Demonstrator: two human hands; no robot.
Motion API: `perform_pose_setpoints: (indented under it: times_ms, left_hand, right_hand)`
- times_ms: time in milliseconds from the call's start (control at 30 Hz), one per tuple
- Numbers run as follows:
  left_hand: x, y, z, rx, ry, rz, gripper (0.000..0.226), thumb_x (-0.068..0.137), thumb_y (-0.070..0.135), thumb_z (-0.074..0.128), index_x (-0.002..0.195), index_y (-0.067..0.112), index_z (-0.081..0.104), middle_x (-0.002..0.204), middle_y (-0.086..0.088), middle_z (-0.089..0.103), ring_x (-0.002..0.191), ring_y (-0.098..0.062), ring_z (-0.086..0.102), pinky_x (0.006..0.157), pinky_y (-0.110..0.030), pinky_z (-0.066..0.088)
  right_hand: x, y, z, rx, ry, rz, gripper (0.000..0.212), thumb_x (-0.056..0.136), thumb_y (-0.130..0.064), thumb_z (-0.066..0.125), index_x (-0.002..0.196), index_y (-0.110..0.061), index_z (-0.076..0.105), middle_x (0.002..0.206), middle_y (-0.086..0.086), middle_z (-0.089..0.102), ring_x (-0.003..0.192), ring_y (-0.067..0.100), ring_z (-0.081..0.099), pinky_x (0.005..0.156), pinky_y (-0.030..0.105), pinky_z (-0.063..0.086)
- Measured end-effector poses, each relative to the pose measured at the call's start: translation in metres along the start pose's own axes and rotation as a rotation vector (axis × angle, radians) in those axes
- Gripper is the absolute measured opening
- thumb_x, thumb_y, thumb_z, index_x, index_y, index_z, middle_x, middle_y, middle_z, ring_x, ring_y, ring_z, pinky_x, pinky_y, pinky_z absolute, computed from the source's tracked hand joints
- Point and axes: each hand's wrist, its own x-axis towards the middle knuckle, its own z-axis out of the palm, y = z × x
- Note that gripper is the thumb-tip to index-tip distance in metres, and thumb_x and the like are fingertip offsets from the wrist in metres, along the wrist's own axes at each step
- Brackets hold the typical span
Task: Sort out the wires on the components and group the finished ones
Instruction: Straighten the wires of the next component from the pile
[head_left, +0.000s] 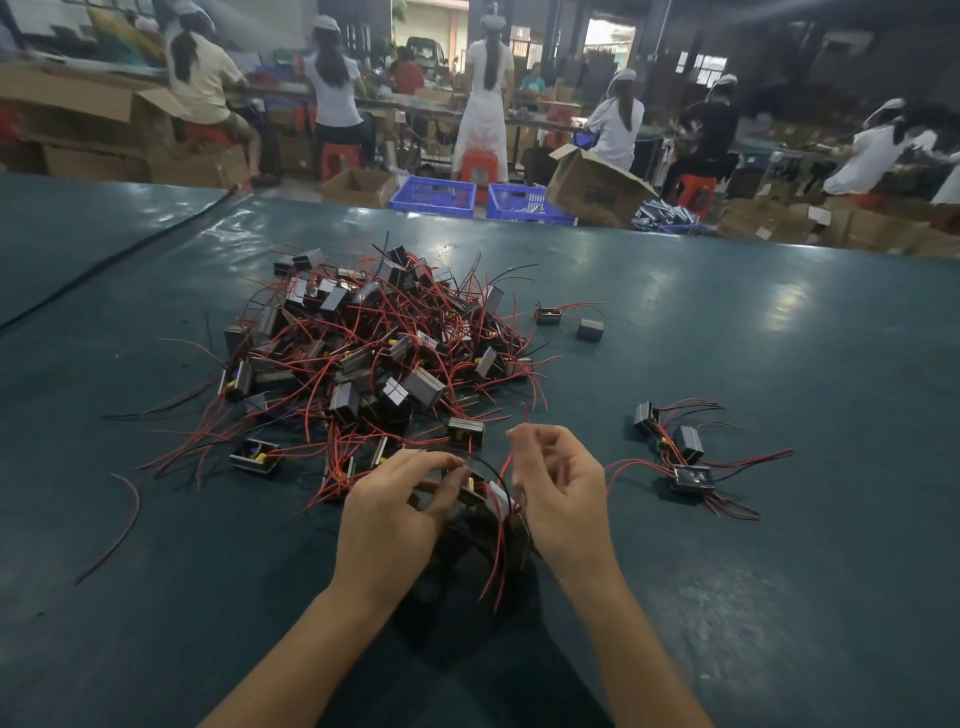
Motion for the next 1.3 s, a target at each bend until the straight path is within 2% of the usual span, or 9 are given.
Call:
perform_pose_setpoints:
  times_ms: [100,300,400,533,767,900,1000,1133,1300]
  left_hand:
    - [0.001,0.003,-0.001,0.005,0.015,-0.064,0.004,0.087,0.021,0.070,0.091,0.019,0.070,0.085,0.016,0.069,0.070,-0.004,0.067,0.062,-0.025,0.056]
    - [0.006,0.002,-0.003,-0.065,0.015,-0.148,0.011,0.092,0.022,0.063,0.082,0.024,0.064,0.068,0.012,0.062,0.062,-0.006,0.061,0.057,-0.011,0.044]
    - [0.009,0.001,-0.004,-0.113,0.021,-0.194,0.015,0.093,0.016,0.062,0.080,0.020,0.067,0.068,0.009,0.064,0.065,-0.007,0.061,0.058,-0.012,0.044]
    - [0.015,0.000,-0.007,-0.349,-0.034,-0.374,0.015,0.093,0.012,0.062,0.080,0.016,0.071,0.075,0.004,0.072,0.070,-0.007,0.067,0.068,-0.017,0.052]
    - [0.018,0.004,-0.012,-0.435,-0.055,-0.425,0.007,0.090,0.007,0.066,0.084,0.009,0.069,0.070,-0.001,0.073,0.065,-0.006,0.068,0.064,-0.012,0.051]
    - [0.018,0.007,-0.013,-0.432,-0.118,-0.420,0.008,0.090,0.005,0.065,0.084,0.006,0.070,0.069,-0.002,0.074,0.062,-0.006,0.068,0.063,-0.012,0.051]
    - [0.016,0.011,-0.012,-0.430,-0.188,-0.422,0.007,0.087,0.002,0.067,0.085,0.008,0.071,0.070,-0.004,0.074,0.064,-0.008,0.069,0.063,-0.013,0.051]
    - [0.014,0.014,-0.011,-0.447,-0.270,-0.413,0.010,0.084,0.001,0.070,0.089,0.009,0.069,0.068,-0.007,0.073,0.064,-0.015,0.070,0.066,-0.020,0.056]
    - [0.014,0.011,-0.012,-0.469,-0.316,-0.408,0.005,0.090,0.008,0.065,0.095,0.008,0.065,0.074,-0.008,0.075,0.070,-0.022,0.073,0.069,-0.027,0.059]
  right_hand:
    - [0.000,-0.001,-0.002,0.003,0.017,-0.031,0.036,0.095,-0.043,0.044,0.089,-0.013,0.064,0.054,-0.008,0.043,0.045,0.004,0.035,0.042,0.015,0.031]
    - [0.004,-0.003,-0.007,-0.119,0.261,-0.151,0.022,0.100,-0.023,0.051,0.087,-0.022,0.068,0.050,-0.013,0.034,0.045,0.004,0.025,0.042,0.014,0.023]
    - [0.005,-0.005,-0.011,-0.096,0.335,-0.178,0.021,0.099,-0.027,0.050,0.087,-0.022,0.066,0.049,-0.014,0.036,0.042,0.003,0.027,0.040,0.015,0.023]
    - [0.007,-0.008,-0.015,0.017,0.353,-0.159,0.020,0.102,-0.023,0.048,0.089,-0.022,0.062,0.050,-0.007,0.047,0.043,0.010,0.044,0.042,0.023,0.040]
    - [0.014,-0.008,-0.028,0.230,0.259,0.068,0.018,0.102,-0.018,0.049,0.091,-0.015,0.063,0.057,-0.003,0.058,0.044,0.012,0.051,0.038,0.022,0.040]
    - [0.011,-0.005,-0.027,0.018,0.223,-0.128,0.015,0.100,-0.016,0.054,0.089,-0.018,0.065,0.060,-0.005,0.059,0.049,0.005,0.048,0.045,0.016,0.039]
    - [0.004,-0.001,-0.018,-0.220,0.121,-0.323,0.012,0.096,-0.027,0.056,0.086,-0.030,0.062,0.063,-0.011,0.061,0.051,0.004,0.051,0.050,0.017,0.041]
    - [-0.006,0.004,-0.005,-0.485,-0.023,-0.355,0.016,0.093,-0.040,0.055,0.087,-0.029,0.064,0.066,-0.011,0.064,0.056,0.011,0.060,0.054,0.038,0.051]
    - [-0.011,0.003,0.000,-0.640,-0.056,-0.356,0.012,0.091,-0.031,0.061,0.087,-0.022,0.069,0.070,-0.017,0.064,0.061,0.007,0.059,0.057,0.035,0.051]
